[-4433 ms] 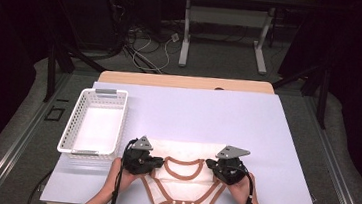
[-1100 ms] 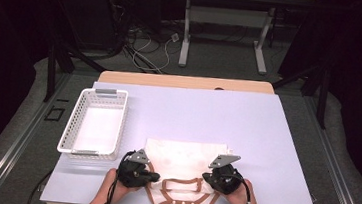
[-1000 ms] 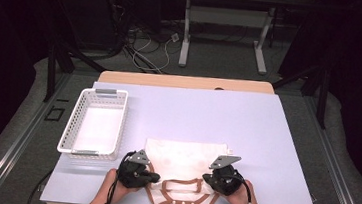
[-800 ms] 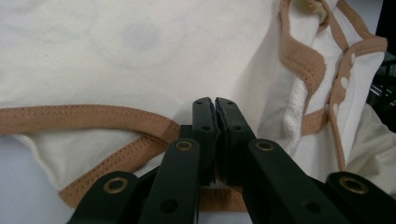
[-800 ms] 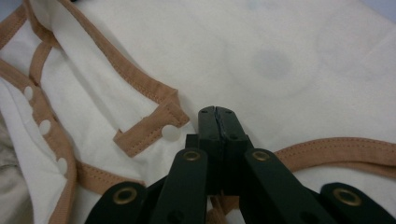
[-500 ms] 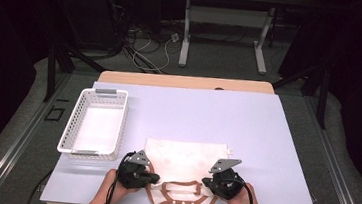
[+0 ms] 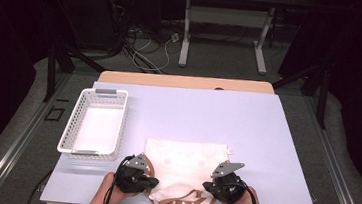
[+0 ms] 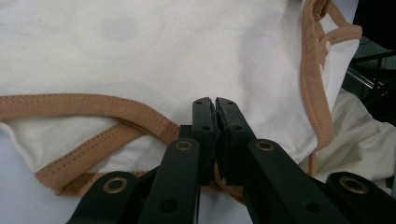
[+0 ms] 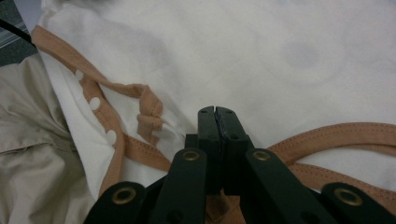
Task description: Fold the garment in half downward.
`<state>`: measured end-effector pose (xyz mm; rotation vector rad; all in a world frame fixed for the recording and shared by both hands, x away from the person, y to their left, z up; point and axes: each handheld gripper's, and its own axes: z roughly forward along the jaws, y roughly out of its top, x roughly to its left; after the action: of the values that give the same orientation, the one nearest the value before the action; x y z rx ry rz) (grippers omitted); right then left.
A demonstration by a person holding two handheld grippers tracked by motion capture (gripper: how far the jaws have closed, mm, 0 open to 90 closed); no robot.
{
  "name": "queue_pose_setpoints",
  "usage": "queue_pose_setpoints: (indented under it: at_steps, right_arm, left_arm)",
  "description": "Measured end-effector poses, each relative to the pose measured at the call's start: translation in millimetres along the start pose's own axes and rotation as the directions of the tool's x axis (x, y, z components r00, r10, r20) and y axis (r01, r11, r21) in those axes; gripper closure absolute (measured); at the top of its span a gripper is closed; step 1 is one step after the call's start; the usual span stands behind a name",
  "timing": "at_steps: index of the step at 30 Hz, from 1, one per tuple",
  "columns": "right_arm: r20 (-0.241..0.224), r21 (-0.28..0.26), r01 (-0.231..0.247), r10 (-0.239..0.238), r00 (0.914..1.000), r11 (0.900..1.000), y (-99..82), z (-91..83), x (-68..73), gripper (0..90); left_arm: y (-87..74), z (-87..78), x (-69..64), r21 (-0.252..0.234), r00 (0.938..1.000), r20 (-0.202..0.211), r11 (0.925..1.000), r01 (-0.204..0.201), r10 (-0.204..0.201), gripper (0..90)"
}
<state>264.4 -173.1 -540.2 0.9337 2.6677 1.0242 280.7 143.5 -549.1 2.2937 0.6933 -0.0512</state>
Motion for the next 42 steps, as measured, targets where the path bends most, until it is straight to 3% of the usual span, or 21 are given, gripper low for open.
queue_pose_setpoints:
  at_steps: [17, 22, 26, 29, 32, 33, 36, 38, 42]
  right_arm:
    - [-0.036, 0.054, 0.020, -0.019, 0.9992, 0.9983, -9.7, 0.7, 11.6, 89.0]
    - [-0.034, 0.063, 0.024, -0.022, 0.9992, 0.9977, -9.9, 0.6, 12.7, 88.1]
    - [-0.022, 0.039, 0.029, -0.028, 0.9994, 0.9988, -8.7, -1.8, 10.8, 77.1]
    - [-0.016, -0.005, 0.013, -0.013, 0.9998, 0.9999, -7.4, -7.4, 6.8, 65.9]
    - [0.019, -0.041, -0.015, 0.016, 0.9997, 0.9990, -7.4, -11.8, 1.2, 53.2]
    - [0.030, -0.051, -0.032, 0.034, 0.9990, 0.9982, -7.9, -12.5, -1.1, 50.0]
    - [0.073, -0.078, -0.072, 0.077, 0.9943, 0.9944, -10.4, -16.4, -11.3, 42.7]
    - [0.094, -0.095, -0.094, 0.103, 0.9902, 0.9910, -12.5, -19.2, -17.9, 39.9]
    - [0.140, -0.113, -0.123, 0.138, 0.9804, 0.9860, -16.6, -23.5, -29.8, 39.2]
  left_arm:
    - [-8.6, -0.9, -5.7, 0.021, 0.9997, 0.021, 0.9997, -0.011, 0.011, 86.1]
    - [-10.7, -3.3, -6.0, 0.004, 0.9998, -0.002, 0.9998, 0.017, -0.017, 84.4]
    - [-10.9, -10.1, -2.8, -0.017, 0.9983, -0.051, 0.9994, 0.030, -0.030, 73.8]
    - [-11.7, -17.9, 2.2, -0.071, 0.9907, -0.100, 0.9938, 0.086, -0.093, 62.9]
    - [-11.8, -24.4, 5.3, -0.094, 0.9738, -0.199, 0.9912, 0.092, -0.110, 52.7]
    - [-11.8, -25.1, 5.8, -0.101, 0.9695, -0.212, 0.9895, 0.104, -0.123, 48.3]
    - [-11.6, -25.2, 6.7, -0.099, 0.9644, -0.236, 0.9902, 0.098, -0.119, 40.9]
    - [-11.7, -24.1, 7.0, -0.098, 0.9589, -0.258, 0.9906, 0.095, -0.118, 36.9]
    - [-13.0, -24.9, 12.4, -0.109, 0.9542, -0.265, 0.9876, 0.113, -0.138, 32.2]
